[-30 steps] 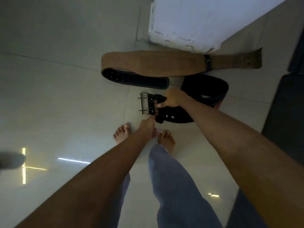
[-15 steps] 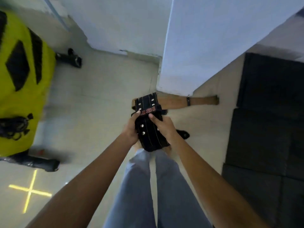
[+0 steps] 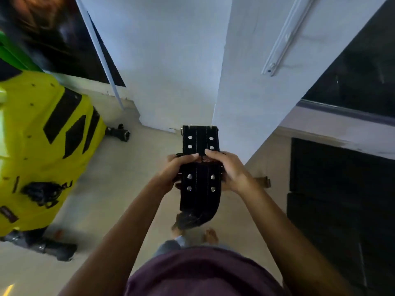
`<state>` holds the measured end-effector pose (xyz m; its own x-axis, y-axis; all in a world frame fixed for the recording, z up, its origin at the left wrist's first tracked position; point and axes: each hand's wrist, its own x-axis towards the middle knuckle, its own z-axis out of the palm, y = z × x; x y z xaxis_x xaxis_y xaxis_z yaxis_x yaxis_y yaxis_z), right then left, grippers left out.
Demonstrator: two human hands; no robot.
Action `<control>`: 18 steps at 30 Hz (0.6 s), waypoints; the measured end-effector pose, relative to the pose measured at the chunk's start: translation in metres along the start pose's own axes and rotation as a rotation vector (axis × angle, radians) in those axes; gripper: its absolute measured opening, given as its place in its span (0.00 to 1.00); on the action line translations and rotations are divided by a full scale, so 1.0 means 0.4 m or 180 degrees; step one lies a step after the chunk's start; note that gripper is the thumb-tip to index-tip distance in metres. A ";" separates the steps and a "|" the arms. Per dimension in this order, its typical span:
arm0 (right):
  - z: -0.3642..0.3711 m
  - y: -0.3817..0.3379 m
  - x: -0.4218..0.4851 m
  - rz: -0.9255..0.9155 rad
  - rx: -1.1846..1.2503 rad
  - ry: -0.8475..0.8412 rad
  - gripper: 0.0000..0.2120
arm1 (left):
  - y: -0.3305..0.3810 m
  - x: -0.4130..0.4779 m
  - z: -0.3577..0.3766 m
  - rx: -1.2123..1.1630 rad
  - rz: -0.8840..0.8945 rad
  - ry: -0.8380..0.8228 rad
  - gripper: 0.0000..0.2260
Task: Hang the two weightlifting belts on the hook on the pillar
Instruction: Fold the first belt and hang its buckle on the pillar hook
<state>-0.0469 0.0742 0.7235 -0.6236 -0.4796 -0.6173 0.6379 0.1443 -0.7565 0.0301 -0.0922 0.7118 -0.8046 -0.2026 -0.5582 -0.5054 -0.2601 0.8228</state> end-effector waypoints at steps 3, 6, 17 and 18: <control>0.011 -0.139 0.012 -0.0336 -0.0054 0.0140 0.17 | 0.056 -0.031 -0.004 0.0221 0.0329 -0.0149 0.22; 0.042 -0.239 0.027 -0.0445 0.0204 0.0059 0.17 | 0.107 -0.058 -0.009 0.0307 0.0631 -0.0157 0.18; 0.148 -0.027 -0.039 -0.0646 -0.0408 -0.0500 0.17 | 0.198 -0.048 -0.101 -0.0383 0.0931 0.0589 0.12; 0.154 0.002 -0.041 -0.0591 -0.0446 -0.0487 0.18 | 0.201 -0.044 -0.107 -0.0413 0.0914 0.0619 0.14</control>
<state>-0.0082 0.0287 0.7462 -0.6417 -0.6326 -0.4337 0.4436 0.1551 -0.8827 0.0170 -0.1498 0.7831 -0.8273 -0.4570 -0.3268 -0.2138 -0.2817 0.9354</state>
